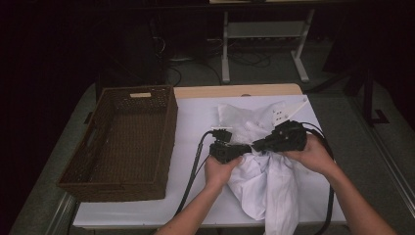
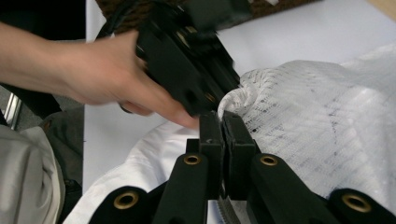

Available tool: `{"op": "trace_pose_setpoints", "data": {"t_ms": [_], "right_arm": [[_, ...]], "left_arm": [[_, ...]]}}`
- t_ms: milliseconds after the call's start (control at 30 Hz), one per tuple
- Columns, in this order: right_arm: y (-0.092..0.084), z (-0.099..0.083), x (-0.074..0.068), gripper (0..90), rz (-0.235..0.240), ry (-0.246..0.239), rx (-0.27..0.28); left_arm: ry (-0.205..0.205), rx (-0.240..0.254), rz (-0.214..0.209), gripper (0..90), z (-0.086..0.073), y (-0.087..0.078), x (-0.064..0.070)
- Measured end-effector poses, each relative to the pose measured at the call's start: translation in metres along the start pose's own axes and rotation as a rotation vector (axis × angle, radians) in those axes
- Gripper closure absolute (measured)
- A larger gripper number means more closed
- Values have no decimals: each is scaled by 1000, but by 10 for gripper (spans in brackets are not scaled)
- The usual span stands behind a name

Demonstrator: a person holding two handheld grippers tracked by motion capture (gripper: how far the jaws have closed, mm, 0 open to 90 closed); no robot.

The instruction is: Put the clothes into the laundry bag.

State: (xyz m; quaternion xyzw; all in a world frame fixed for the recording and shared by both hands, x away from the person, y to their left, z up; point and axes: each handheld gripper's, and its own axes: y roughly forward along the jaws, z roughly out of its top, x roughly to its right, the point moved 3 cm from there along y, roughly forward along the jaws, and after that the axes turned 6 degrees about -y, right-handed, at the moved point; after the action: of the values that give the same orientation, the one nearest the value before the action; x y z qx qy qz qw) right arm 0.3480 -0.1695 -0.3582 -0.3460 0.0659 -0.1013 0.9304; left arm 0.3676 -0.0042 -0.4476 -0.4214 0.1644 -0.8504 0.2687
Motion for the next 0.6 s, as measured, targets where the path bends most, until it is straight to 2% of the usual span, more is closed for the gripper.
{"op": "trace_pose_setpoints", "data": {"t_ms": [67,133,200,267,300,400,433,533,600], "right_arm": [[5,-6,5,872,-15,26,-20],[7,-15,12,871,-18,54,-22],[6,-20,16,871,-17,78,-9],[4,-24,20,871,-23,99,2],[4,-24,22,871,-27,97,6],[2,-25,25,870,-38,108,13],[2,-25,26,870,-41,110,12],[4,-24,28,869,-48,109,6],[5,-22,29,869,-49,105,4]], "left_arm": [[-26,-25,-19,782,-3,5,-6],[-10,-42,-17,729,-6,1,-7],[-5,-75,-17,635,-7,-8,-6],[22,-90,5,514,-7,-20,-3],[18,-102,-10,484,-7,-28,-2],[10,-89,-45,409,-7,-47,3],[5,-101,-61,376,-8,-52,4],[14,-159,-84,261,-15,-52,10],[16,-197,-94,239,-20,-44,12]]}}
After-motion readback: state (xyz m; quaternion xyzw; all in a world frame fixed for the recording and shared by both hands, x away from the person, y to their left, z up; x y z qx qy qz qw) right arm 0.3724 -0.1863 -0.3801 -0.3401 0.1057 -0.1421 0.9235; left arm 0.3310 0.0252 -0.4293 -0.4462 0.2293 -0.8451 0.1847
